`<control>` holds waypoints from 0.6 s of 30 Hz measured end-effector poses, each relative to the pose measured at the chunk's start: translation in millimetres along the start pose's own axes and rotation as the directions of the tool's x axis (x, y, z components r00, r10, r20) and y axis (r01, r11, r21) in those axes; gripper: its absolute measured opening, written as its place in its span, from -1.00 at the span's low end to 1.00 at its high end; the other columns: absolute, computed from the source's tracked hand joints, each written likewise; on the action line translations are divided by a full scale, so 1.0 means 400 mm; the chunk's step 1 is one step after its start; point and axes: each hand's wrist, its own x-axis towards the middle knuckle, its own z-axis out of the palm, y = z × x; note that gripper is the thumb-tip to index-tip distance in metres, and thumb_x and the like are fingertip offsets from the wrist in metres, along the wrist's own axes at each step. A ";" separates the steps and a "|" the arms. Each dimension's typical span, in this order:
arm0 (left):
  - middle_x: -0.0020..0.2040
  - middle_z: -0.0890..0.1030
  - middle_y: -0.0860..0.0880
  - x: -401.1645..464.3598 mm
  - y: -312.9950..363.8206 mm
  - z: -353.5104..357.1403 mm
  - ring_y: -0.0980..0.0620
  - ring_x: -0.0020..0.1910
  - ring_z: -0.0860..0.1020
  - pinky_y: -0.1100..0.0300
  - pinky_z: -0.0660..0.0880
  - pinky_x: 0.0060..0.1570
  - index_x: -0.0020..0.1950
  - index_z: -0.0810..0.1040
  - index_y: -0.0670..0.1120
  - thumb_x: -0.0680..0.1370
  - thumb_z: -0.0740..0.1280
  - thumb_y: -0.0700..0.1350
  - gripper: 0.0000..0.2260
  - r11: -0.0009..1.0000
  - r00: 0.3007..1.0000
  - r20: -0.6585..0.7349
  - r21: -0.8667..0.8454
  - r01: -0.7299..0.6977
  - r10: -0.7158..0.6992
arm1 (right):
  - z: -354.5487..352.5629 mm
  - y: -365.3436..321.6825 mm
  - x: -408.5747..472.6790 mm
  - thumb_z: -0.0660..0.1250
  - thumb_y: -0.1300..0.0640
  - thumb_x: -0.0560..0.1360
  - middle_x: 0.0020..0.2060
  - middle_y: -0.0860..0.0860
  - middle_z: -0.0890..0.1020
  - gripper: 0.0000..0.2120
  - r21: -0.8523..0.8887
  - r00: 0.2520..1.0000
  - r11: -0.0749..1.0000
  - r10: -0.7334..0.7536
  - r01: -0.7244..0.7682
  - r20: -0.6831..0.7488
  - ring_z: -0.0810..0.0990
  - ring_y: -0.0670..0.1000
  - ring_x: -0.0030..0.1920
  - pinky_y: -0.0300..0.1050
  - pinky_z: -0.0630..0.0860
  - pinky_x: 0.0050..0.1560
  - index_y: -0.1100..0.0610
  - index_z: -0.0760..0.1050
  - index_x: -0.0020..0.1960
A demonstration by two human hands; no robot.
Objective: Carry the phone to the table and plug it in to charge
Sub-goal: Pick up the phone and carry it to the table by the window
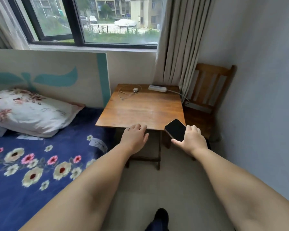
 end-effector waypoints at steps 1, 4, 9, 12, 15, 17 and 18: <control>0.36 0.42 -0.13 0.074 -0.014 0.011 -0.14 0.33 0.36 -0.04 0.37 0.22 0.42 0.27 -0.06 0.61 0.04 0.08 -0.58 1.000 1.000 0.004 -0.003 0.005 -0.005 | 0.014 0.005 0.073 0.34 -0.32 0.33 0.11 0.12 0.47 -0.32 -0.004 1.000 1.000 -0.003 0.003 -0.005 0.43 0.14 0.14 0.01 0.48 0.00 0.21 0.36 0.17; 0.38 0.39 -0.13 0.270 -0.047 0.031 -0.15 0.33 0.36 -0.04 0.36 0.24 0.44 0.25 -0.06 0.62 0.02 0.07 -0.58 1.000 0.999 0.029 -0.003 0.031 -0.031 | 0.041 0.020 0.274 0.34 -0.31 0.32 0.10 0.12 0.48 -0.33 0.013 1.000 1.000 0.004 -0.004 -0.011 0.44 0.13 0.12 0.00 0.49 -0.01 0.20 0.37 0.16; 0.39 0.39 -0.10 0.532 -0.106 0.044 -0.11 0.32 0.38 -0.01 0.35 0.20 0.44 0.24 -0.03 0.62 0.02 0.08 -0.58 0.998 0.997 0.032 -0.009 0.070 -0.069 | 0.059 0.025 0.566 0.32 -0.33 0.33 0.11 0.11 0.48 -0.31 -0.005 1.000 1.000 0.020 -0.020 0.019 0.45 0.10 0.11 -0.06 0.49 -0.03 0.19 0.37 0.20; 0.38 0.40 -0.10 0.666 -0.161 0.056 -0.12 0.31 0.39 -0.01 0.35 0.19 0.43 0.27 -0.03 0.61 0.02 0.08 -0.58 0.993 0.993 0.044 -0.025 0.112 -0.111 | 0.078 0.009 0.712 0.32 -0.33 0.33 0.12 0.12 0.48 -0.30 -0.018 0.998 1.000 0.006 -0.005 0.056 0.46 0.10 0.11 -0.05 0.51 -0.04 0.19 0.37 0.21; 0.37 0.41 -0.10 0.816 -0.226 0.082 -0.11 0.31 0.38 -0.01 0.37 0.18 0.42 0.29 -0.03 0.61 0.03 0.08 -0.59 0.986 0.986 0.050 -0.050 0.162 -0.159 | 0.115 -0.008 0.861 0.31 -0.35 0.33 0.12 0.12 0.49 -0.29 -0.049 0.996 0.999 -0.014 0.018 0.092 0.46 0.10 0.12 -0.05 0.52 -0.03 0.19 0.37 0.20; 0.35 0.43 -0.10 0.913 -0.261 0.107 -0.12 0.29 0.39 -0.01 0.39 0.18 0.39 0.31 -0.03 0.61 0.04 0.09 -0.60 0.986 0.986 0.049 -0.038 0.160 -0.158 | 0.150 -0.017 0.948 0.30 -0.36 0.33 0.11 0.12 0.49 -0.30 -0.058 0.994 0.998 -0.005 0.012 0.110 0.46 0.11 0.13 -0.04 0.51 -0.03 0.19 0.38 0.19; 0.34 0.43 -0.10 0.967 -0.280 0.125 -0.12 0.29 0.40 -0.01 0.39 0.18 0.38 0.32 -0.04 0.61 0.04 0.09 -0.61 0.988 0.987 0.053 -0.029 0.151 -0.149 | 0.172 -0.019 0.997 0.29 -0.36 0.33 0.11 0.12 0.49 -0.30 -0.060 0.993 0.998 0.003 0.004 0.117 0.46 0.11 0.13 -0.04 0.51 -0.03 0.19 0.38 0.19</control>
